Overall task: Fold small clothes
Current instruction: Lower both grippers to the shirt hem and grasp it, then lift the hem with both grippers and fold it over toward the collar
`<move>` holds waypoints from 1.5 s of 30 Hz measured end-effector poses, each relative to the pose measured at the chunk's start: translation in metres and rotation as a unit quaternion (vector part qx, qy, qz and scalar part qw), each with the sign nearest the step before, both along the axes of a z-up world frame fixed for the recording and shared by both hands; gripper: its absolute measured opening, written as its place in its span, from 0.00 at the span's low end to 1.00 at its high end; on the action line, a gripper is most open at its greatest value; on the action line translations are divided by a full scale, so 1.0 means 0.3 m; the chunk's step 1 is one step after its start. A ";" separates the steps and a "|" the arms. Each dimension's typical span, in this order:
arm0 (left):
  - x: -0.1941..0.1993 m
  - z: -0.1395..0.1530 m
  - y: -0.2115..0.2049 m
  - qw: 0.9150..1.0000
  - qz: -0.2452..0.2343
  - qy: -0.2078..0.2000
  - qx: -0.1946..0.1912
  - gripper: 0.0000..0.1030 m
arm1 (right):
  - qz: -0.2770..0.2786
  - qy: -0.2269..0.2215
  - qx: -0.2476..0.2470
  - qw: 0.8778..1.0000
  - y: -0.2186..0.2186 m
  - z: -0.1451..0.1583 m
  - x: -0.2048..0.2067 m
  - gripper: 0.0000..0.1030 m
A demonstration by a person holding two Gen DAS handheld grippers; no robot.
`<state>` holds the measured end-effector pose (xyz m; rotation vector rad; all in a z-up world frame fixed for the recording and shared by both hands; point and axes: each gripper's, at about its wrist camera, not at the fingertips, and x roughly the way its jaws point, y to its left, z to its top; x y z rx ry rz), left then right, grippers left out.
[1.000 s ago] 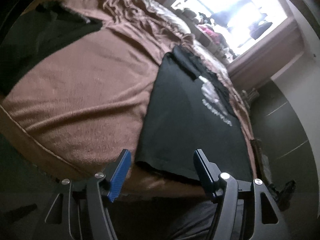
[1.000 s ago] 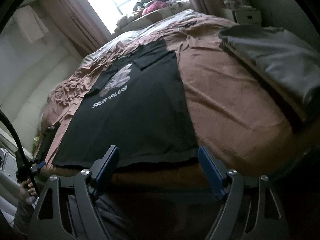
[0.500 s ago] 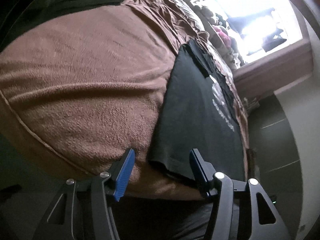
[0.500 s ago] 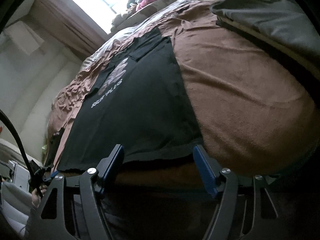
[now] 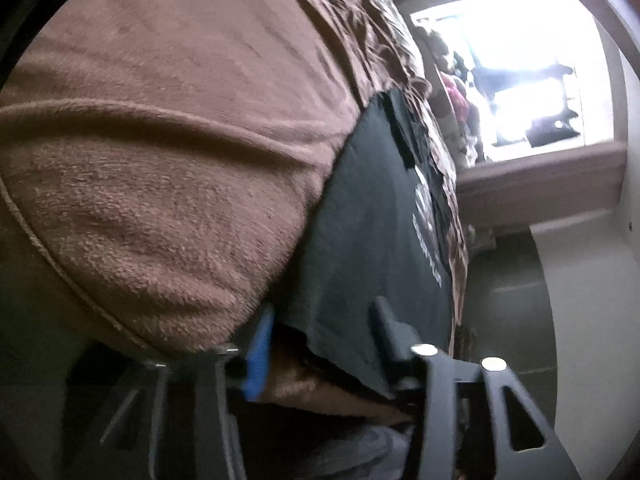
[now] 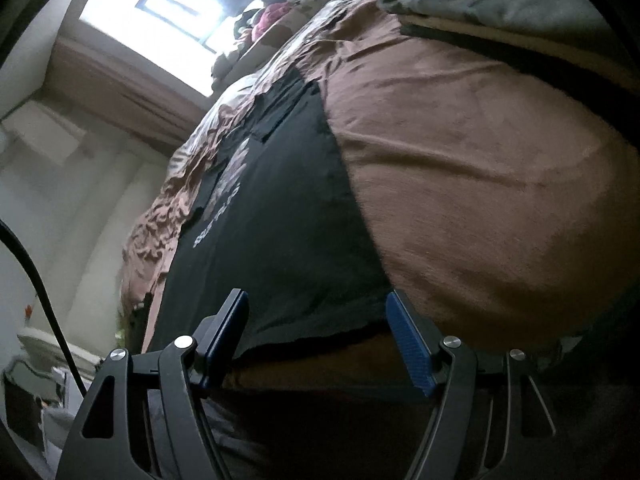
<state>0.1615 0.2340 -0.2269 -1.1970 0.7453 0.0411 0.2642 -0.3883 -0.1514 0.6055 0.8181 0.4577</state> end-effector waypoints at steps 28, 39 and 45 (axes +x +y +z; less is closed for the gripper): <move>0.000 -0.034 -0.022 0.999 0.029 0.011 -0.010 0.06 | -0.041 0.013 0.153 0.987 -0.019 -0.189 0.001 0.45; 0.048 -0.003 -0.022 1.000 0.028 -0.009 0.009 0.04 | -0.103 0.035 0.115 0.987 0.014 -0.178 0.063 0.02; 0.035 0.059 0.003 0.997 0.039 -0.057 -0.025 0.04 | -0.084 0.002 0.109 0.990 0.030 -0.063 0.019 0.01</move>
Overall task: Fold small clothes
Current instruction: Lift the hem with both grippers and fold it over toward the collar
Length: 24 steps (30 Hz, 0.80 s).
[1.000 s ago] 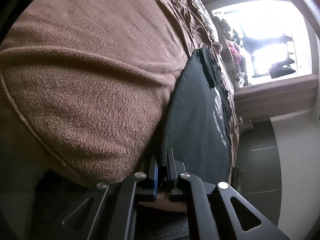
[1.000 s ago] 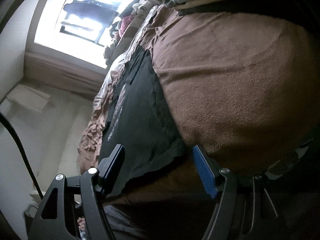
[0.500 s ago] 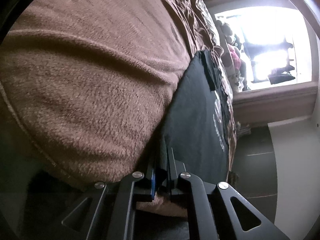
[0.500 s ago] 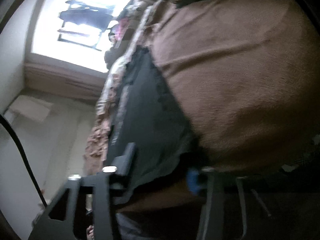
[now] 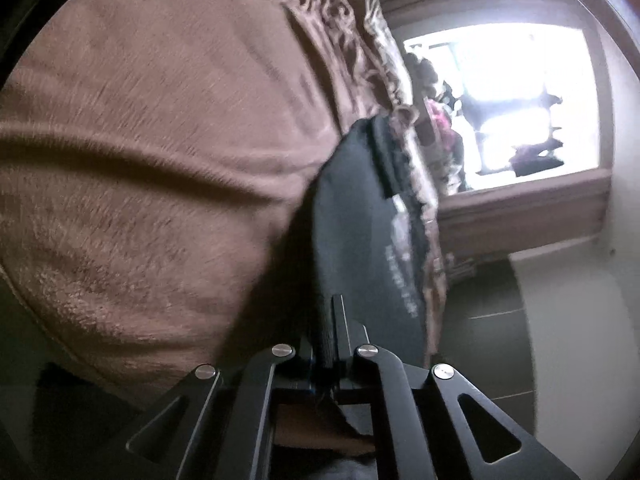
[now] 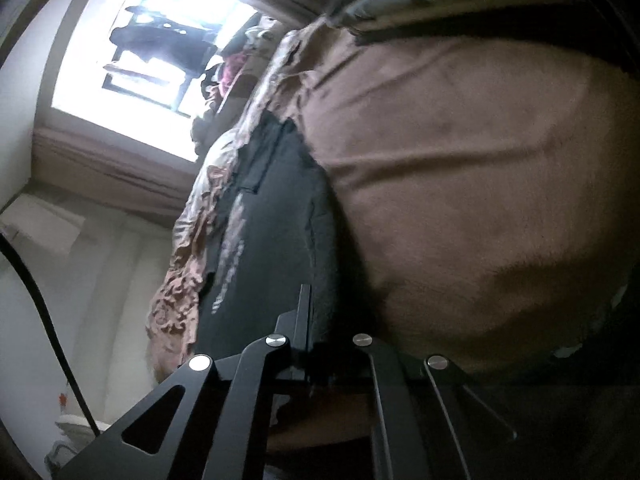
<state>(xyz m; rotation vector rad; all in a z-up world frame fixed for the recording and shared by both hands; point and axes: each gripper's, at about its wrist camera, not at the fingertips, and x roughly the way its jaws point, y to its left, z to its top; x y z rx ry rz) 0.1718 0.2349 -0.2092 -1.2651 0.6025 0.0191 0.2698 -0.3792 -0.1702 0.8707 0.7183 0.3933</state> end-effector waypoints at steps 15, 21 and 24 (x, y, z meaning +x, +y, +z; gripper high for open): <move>-0.121 0.274 0.018 0.996 0.020 -0.092 0.014 0.02 | 0.021 -0.071 0.013 0.997 0.006 0.212 -0.133 0.01; -0.228 0.319 0.022 0.995 0.024 -0.097 0.006 0.02 | 0.022 -0.074 0.030 0.997 -0.033 0.233 -0.194 0.01; -0.279 0.345 0.012 0.995 0.023 -0.099 0.008 0.02 | 0.019 -0.075 0.042 0.996 -0.056 0.238 -0.227 0.01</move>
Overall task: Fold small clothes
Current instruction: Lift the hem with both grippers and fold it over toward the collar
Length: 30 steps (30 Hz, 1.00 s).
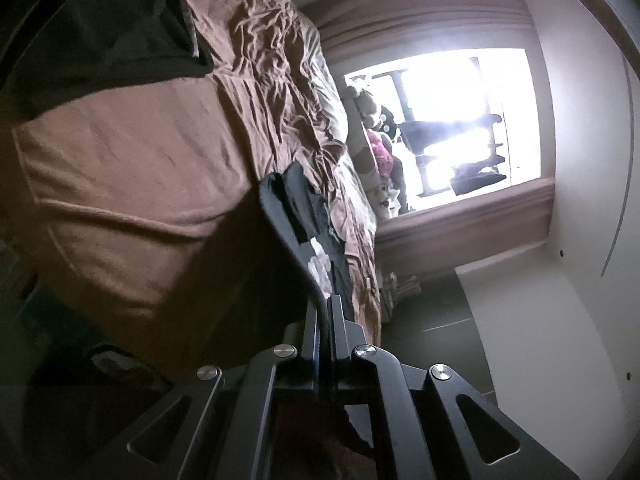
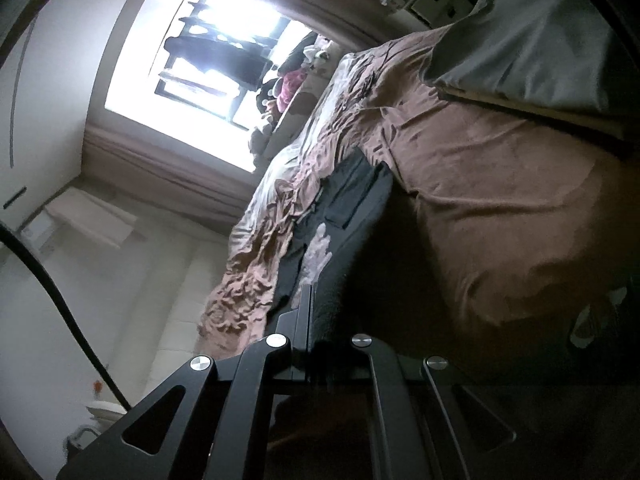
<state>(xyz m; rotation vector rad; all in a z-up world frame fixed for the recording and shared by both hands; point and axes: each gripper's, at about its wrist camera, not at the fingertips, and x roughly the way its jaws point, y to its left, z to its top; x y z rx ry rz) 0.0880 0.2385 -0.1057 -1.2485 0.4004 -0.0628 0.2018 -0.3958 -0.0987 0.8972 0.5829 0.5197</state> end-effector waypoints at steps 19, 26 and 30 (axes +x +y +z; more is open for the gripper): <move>-0.286 0.170 -0.053 0.998 0.010 -0.051 0.017 0.02 | 0.028 -0.037 -0.009 0.999 -0.045 0.077 -0.141 0.01; -0.341 0.191 -0.047 0.997 0.020 -0.067 0.010 0.02 | 0.039 -0.047 -0.016 0.998 -0.056 0.098 -0.129 0.01; -0.286 0.198 -0.031 0.997 0.028 -0.076 0.005 0.02 | 0.037 -0.048 -0.023 0.998 -0.062 0.092 -0.069 0.01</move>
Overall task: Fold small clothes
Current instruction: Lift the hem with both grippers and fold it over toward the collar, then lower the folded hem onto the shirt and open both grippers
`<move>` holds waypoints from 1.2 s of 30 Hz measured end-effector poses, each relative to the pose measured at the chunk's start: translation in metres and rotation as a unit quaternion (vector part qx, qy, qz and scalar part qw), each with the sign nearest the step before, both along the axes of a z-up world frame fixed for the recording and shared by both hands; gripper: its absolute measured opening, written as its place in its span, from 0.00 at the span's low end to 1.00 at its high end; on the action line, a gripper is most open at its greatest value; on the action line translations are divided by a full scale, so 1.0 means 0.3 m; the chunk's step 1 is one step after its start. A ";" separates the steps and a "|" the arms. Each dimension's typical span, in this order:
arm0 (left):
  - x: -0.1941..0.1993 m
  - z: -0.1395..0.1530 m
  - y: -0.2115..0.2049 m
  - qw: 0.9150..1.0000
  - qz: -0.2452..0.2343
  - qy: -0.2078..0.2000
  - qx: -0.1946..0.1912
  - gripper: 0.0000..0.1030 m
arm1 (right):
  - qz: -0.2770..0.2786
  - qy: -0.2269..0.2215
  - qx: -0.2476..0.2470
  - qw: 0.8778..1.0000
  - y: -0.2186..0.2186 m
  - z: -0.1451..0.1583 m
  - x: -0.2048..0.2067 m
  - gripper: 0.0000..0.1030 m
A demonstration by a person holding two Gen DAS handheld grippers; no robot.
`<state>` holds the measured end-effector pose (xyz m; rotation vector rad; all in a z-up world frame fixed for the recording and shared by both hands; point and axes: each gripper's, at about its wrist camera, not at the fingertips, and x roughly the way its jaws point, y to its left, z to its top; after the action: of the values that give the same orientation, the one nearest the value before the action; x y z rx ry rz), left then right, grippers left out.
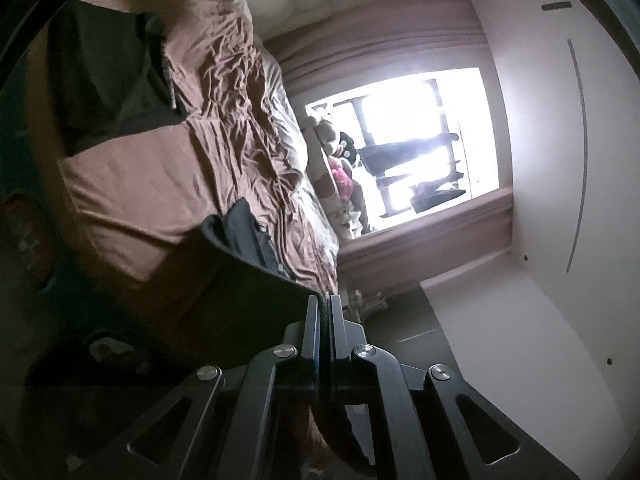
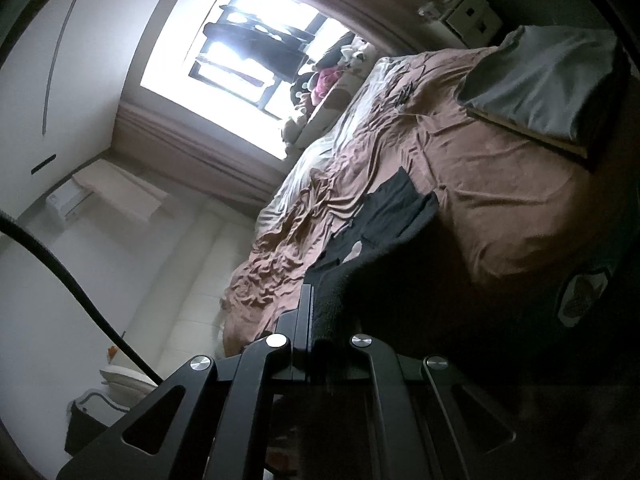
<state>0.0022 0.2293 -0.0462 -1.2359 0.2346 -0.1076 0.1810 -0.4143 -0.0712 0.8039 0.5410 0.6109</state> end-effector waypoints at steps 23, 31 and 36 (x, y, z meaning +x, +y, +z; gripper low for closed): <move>0.579 0.146 0.126 0.999 -0.002 0.030 0.038 0.02 | -0.005 0.027 -0.002 1.000 0.128 0.130 0.534 0.01; 0.791 0.085 0.170 0.996 0.015 0.078 0.051 0.02 | 0.017 0.033 -0.021 0.999 0.206 0.177 0.756 0.01; 0.908 0.026 0.203 0.993 0.017 0.103 0.052 0.02 | 0.018 0.056 -0.031 0.998 0.270 0.178 0.888 0.01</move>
<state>0.2746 0.2901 -0.0384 -1.1474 0.3925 0.0619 0.4474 -0.3333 -0.0180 0.7748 0.6750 0.5825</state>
